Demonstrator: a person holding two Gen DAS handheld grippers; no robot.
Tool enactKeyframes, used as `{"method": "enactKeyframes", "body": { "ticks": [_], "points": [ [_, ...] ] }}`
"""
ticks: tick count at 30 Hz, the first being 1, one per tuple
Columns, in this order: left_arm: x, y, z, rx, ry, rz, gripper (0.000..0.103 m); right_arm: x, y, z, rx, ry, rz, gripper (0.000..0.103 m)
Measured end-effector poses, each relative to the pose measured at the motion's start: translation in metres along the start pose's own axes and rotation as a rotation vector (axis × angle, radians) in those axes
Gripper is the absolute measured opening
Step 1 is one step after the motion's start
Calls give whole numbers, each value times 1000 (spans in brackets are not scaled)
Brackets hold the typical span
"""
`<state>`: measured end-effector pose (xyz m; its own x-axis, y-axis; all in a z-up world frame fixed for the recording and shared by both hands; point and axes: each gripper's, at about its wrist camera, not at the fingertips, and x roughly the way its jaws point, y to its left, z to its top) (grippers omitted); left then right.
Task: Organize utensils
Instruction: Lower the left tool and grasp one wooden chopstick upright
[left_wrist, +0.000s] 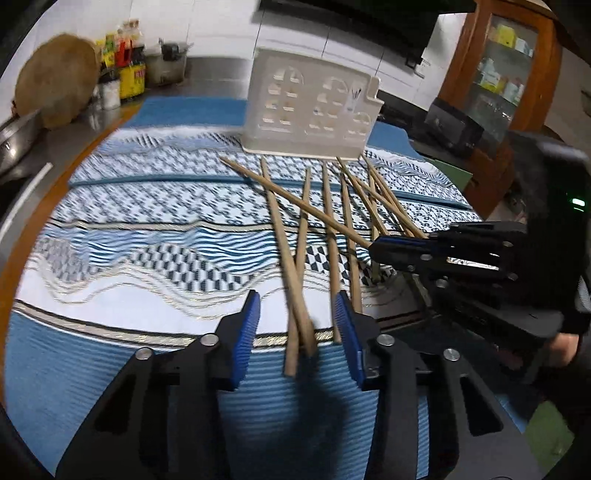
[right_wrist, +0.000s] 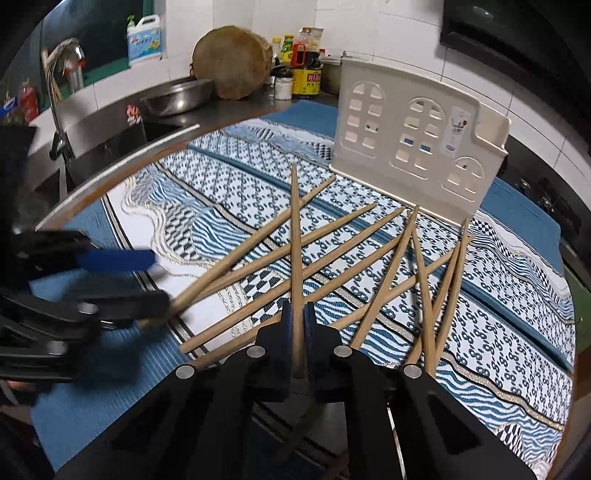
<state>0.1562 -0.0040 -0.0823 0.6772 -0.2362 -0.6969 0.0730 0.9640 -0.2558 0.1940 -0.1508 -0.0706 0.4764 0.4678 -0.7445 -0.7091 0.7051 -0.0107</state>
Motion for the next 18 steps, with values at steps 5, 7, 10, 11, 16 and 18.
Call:
{"method": "enactKeyframes", "body": {
  "ticks": [5, 7, 10, 11, 16, 18],
  "points": [
    [15, 1, -1, -2, 53, -1, 24, -11, 3, -1, 6, -26, 6, 7],
    [15, 2, -2, -4, 52, -2, 17, -15, 2, -1, 16, -34, 13, 7],
    [13, 6, -3, -15, 53, -26, 10, -19, 2, -3, 30, -42, 19, 7],
    [12, 7, -4, -13, 53, -27, 10, -20, 3, -3, 31, -44, 17, 7],
    [7, 22, -3, -41, 61, -54, 8, -25, 4, -6, 40, -50, 18, 7],
    [8, 26, -2, -32, 64, -9, 6, -27, 3, -7, 51, -51, 16, 7]
  ]
}}
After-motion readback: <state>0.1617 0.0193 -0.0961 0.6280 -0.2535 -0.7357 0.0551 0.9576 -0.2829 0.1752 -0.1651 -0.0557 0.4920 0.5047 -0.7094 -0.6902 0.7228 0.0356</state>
